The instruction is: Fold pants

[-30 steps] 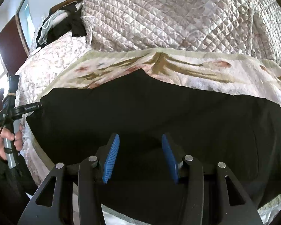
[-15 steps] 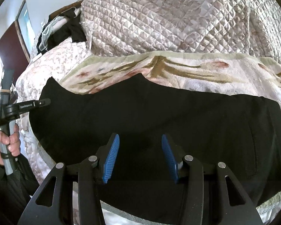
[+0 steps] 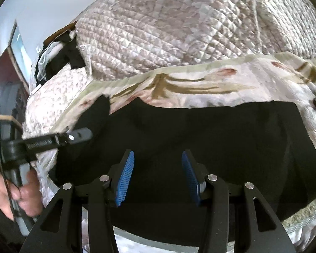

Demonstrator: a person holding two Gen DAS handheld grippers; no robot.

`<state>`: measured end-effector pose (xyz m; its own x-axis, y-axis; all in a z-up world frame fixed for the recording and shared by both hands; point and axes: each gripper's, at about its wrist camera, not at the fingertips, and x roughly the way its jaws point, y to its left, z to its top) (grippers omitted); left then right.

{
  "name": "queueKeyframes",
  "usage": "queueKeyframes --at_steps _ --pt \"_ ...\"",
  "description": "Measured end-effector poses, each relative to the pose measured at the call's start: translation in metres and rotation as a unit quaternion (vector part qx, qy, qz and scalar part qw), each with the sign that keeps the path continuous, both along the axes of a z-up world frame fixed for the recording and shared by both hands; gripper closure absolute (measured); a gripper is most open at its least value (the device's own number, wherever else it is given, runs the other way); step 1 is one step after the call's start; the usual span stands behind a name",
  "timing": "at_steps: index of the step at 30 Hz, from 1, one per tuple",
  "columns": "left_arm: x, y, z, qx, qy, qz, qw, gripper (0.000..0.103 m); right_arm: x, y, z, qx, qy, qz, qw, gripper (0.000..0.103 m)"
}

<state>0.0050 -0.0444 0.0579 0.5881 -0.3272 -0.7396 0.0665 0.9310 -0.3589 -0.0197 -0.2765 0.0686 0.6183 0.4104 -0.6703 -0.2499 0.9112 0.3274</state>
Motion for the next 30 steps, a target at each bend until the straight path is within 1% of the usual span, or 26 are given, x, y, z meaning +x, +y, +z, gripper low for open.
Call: queueKeyframes --at_steps 3,6,8,11,14,15,17,18,19,21,22,24,25,26,27,28,30 --pt "0.005 -0.018 -0.014 -0.013 0.023 -0.017 0.9995 0.095 0.002 -0.007 -0.002 0.008 0.008 -0.012 1.0 0.055" --pt "0.005 -0.026 -0.021 -0.017 0.031 -0.026 0.9991 0.095 0.003 -0.01 -0.004 0.014 0.011 -0.019 1.0 0.055" --pt "0.005 -0.028 -0.019 -0.021 0.03 -0.026 0.999 0.095 0.004 -0.01 -0.004 0.015 0.012 -0.02 1.0 0.055" --pt "0.006 -0.03 -0.012 -0.044 0.027 -0.03 0.9982 0.095 0.003 -0.01 -0.003 0.012 0.008 -0.02 1.0 0.055" --pt "0.01 -0.038 -0.008 -0.05 0.021 -0.038 0.9978 0.095 0.004 -0.009 -0.003 0.011 0.005 -0.02 1.0 0.055" --pt "0.012 -0.04 -0.01 -0.051 0.025 -0.039 0.9976 0.094 0.003 -0.009 -0.003 0.01 0.005 -0.02 1.0 0.055" --pt "0.016 -0.044 -0.016 -0.068 0.042 -0.052 0.9955 0.093 0.004 -0.009 -0.003 0.009 0.005 -0.022 1.0 0.055" --pt "0.016 -0.044 -0.017 -0.081 0.046 -0.058 0.994 0.089 0.003 -0.009 -0.004 0.01 0.006 -0.022 1.0 0.055" --pt "0.013 -0.043 -0.015 -0.092 0.042 -0.064 0.9928 0.084 0.003 -0.009 -0.004 0.01 0.006 -0.022 1.0 0.055" --pt "0.008 -0.037 -0.004 -0.113 0.021 -0.075 0.9905 0.081 0.002 -0.012 -0.002 0.016 0.004 -0.024 1.0 0.055" --pt "0.006 -0.033 0.001 -0.118 0.011 -0.076 0.9901 0.075 0.002 -0.012 -0.002 0.019 0.004 -0.023 1.0 0.055" --pt "0.001 -0.019 0.012 -0.112 -0.014 -0.065 0.9915 0.067 0.002 -0.012 -0.002 0.025 0.005 -0.02 0.999 0.055" --pt "-0.001 -0.009 0.017 -0.102 -0.025 -0.053 0.9931 0.066 0.002 -0.011 -0.002 0.032 0.007 -0.015 0.999 0.055" --pt "-0.002 0.001 0.019 -0.09 -0.033 -0.04 0.9946 0.065 0.002 -0.009 -0.003 0.048 0.013 -0.004 0.999 0.055" --pt "-0.003 0.011 0.02 -0.076 -0.038 -0.026 0.9961 0.065 0.002 -0.009 -0.003 0.048 0.013 -0.004 0.999 0.055" --pt "-0.004 0.022 0.02 -0.058 -0.042 -0.008 0.9974 0.065 0.002 -0.008 -0.004 0.058 0.019 0.004 0.998 0.055" --pt "-0.006 0.045 0.015 -0.025 -0.045 0.024 0.9983 0.065 0.005 -0.003 -0.012 0.086 0.046 0.025 0.995 0.055"
